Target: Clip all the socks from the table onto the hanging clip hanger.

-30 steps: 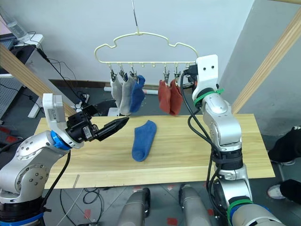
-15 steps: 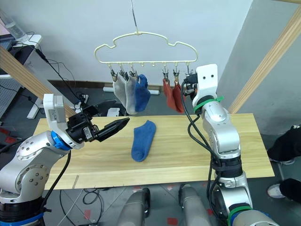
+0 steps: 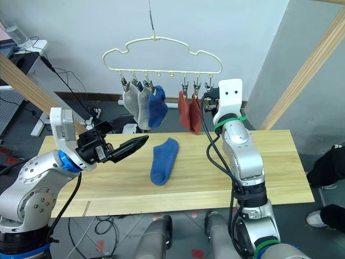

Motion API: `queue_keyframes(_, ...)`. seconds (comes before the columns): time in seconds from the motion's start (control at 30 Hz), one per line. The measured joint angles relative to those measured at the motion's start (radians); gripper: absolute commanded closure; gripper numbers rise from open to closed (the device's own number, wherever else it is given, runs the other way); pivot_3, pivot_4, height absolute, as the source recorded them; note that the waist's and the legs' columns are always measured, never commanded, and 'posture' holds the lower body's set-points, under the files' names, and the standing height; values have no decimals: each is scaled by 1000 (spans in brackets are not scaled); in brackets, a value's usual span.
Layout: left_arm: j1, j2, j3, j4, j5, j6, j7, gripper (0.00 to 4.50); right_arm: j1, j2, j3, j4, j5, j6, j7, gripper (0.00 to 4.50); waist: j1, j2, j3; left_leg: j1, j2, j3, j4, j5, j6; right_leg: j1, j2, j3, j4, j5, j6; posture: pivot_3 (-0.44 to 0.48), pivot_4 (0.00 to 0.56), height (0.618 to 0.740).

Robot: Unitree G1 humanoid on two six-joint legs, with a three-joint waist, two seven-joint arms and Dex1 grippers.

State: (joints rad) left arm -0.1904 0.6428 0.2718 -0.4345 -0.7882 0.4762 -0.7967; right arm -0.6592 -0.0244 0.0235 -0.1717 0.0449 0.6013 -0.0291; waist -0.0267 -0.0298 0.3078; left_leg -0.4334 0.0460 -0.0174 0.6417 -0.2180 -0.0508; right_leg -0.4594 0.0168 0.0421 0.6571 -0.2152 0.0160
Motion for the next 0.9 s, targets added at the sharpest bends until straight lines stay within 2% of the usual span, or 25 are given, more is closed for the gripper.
queue_keyframes(0.23,0,0,0,0,0,1,0,0,-13,16,8,18,-23,-20,-1,2934,0,0,0,0,0,0,0,0,0,0,0,0,0,0,0,69,314,740)
queue_keyframes(0.33,0,0,0,0,0,1,0,0,-14,24,9,23,-23,-28,0,2325,0,0,0,0,0,0,0,0,0,0,0,0,0,0,0,68,315,740)
queue_keyframes(0.43,0,0,0,0,0,1,0,0,-22,27,9,27,-25,-29,-2,1358,0,0,0,0,0,0,0,0,0,0,0,0,0,0,0,68,317,740)
queue_keyframes(0.9,0,0,0,0,0,4,1,0,-60,31,6,101,-62,-67,-42,1358,0,0,0,0,0,0,0,0,0,0,0,0,0,0,0,71,321,740)
